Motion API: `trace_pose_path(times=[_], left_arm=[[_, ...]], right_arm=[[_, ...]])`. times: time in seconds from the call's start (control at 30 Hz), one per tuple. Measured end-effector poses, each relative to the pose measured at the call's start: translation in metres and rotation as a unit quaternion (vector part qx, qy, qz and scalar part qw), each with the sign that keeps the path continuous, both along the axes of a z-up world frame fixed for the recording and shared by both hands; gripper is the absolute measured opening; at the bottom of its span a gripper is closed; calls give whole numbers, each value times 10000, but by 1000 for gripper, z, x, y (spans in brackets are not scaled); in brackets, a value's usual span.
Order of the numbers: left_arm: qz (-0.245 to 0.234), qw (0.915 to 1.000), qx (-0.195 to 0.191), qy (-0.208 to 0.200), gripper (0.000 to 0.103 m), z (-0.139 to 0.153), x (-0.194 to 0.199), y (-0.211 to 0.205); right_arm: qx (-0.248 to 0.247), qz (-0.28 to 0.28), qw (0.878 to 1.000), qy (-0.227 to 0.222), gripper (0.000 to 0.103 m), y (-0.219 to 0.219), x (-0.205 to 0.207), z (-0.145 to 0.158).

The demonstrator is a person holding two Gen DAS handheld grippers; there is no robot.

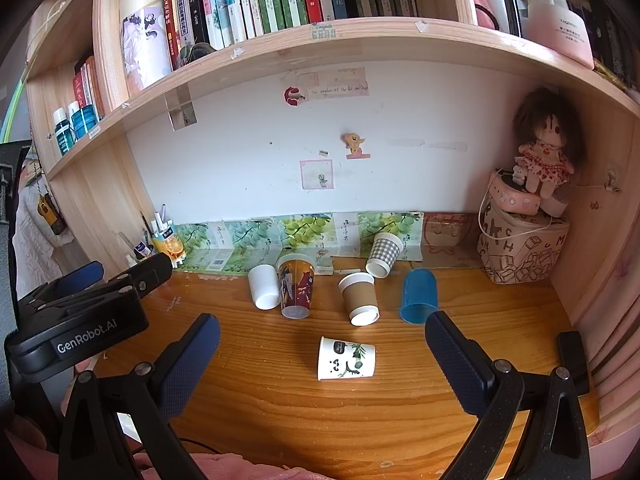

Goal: Flip cup upright
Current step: 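Move the left tool toward the white plastic cup lying on its side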

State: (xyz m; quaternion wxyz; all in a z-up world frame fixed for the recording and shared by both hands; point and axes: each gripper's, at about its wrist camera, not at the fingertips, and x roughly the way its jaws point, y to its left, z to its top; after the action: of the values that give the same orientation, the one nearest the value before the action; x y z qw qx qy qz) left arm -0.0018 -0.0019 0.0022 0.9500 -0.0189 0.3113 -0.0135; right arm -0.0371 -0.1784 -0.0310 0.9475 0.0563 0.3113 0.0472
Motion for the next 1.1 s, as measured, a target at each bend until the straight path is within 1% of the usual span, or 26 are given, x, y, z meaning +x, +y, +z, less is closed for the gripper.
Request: trace_pose_path(times=[0.27, 0.57, 0.83, 1.1], left_arm=[[-63, 9996, 22, -274, 101, 4, -7, 0], [-68, 9993, 30, -363, 101, 7, -10, 0], [-15, 9995, 45, -321, 101, 7, -11, 0], [108, 9999, -2, -115, 101, 2, -4, 4]], right_arm=[[-25, 28, 9999, -158, 103, -1, -1, 2], [-31, 27, 9998, -210, 103, 0, -3, 2], [-4, 91, 9998, -169, 103, 2, -2, 2], [97, 239, 9997, -49, 103, 3, 9, 0]])
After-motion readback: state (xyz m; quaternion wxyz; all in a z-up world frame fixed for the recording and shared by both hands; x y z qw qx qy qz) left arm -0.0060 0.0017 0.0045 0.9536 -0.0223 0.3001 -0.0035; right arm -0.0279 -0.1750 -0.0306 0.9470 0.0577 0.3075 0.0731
